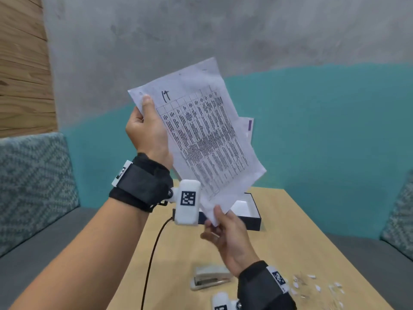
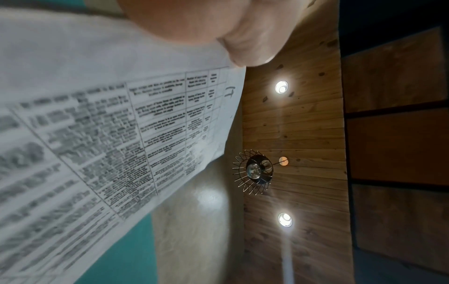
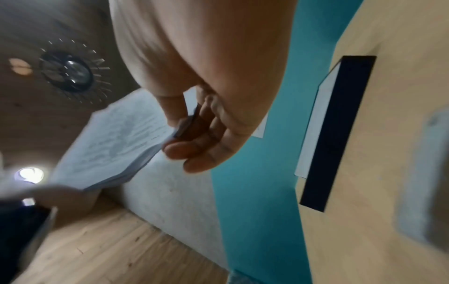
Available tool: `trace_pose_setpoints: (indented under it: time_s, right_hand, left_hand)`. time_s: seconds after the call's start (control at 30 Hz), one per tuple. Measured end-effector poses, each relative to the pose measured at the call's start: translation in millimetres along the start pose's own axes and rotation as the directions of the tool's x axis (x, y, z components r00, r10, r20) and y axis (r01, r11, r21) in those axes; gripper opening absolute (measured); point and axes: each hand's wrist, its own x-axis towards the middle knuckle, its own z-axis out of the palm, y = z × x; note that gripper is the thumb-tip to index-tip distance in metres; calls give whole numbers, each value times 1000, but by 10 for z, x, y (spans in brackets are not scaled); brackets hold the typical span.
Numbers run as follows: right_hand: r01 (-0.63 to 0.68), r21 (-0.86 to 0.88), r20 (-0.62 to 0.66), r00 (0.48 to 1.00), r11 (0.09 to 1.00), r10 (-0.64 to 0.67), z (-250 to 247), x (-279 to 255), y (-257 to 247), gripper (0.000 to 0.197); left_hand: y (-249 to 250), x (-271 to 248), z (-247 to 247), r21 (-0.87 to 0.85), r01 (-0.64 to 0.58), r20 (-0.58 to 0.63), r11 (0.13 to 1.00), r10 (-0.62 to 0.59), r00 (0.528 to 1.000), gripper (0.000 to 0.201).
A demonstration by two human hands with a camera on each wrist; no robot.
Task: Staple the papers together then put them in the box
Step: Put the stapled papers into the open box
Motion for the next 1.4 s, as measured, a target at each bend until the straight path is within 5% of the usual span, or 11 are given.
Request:
trace_pose_setpoints:
  time_s: [0.23, 0.57, 0.87, 1.07, 1.23, 1.4]
  right_hand:
    - [199, -118, -130, 968, 973, -214, -210, 92, -888, 22]
    - [-6, -379, -229, 969, 925, -88, -930, 968, -1226, 17]
    - [-224, -516, -308, 949, 827, 64, -1553, 1866, -587, 24]
    - [-305, -585, -338, 934, 751, 117, -1852, 2395, -232, 24]
    - [-334, -769, -350, 933, 545, 78, -1935, 2775, -117, 15]
    - [-387, -916, -388, 922, 102, 12, -2070, 3031, -103, 6]
  left_hand:
    - [14, 233, 0, 284, 154, 199, 946, -216, 956, 24]
    - [-1212, 514, -347, 597, 409, 112, 690, -577, 809, 19]
    - [-2531, 745, -794, 878, 328, 5, 349, -690, 724, 6]
    - [-3206, 951, -987, 993, 95, -20, 63, -722, 691, 11]
    - [-3657, 1077, -1082, 994, -65, -29, -93, -762, 647, 11]
    - [-3854, 1090, -1097, 945, -178, -116, -274, -792, 599, 22]
